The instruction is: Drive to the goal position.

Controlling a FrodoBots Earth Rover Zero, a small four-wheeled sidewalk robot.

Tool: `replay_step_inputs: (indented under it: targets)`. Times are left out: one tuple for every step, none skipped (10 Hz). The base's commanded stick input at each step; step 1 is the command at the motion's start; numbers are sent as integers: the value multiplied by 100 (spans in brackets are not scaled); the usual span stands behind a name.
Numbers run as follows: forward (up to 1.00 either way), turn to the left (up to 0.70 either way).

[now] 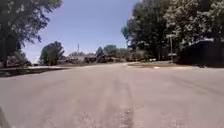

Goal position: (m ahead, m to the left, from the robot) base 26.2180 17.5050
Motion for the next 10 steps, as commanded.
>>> replay_step_inputs:
  targets:
    - [70,0]
    - [70,0]
    - [70,0]
    - [70,0]
    - [70,0]
    - [70,0]
    - [70,0]
    - [70,0]
    - [70,0]
    - [70,0]
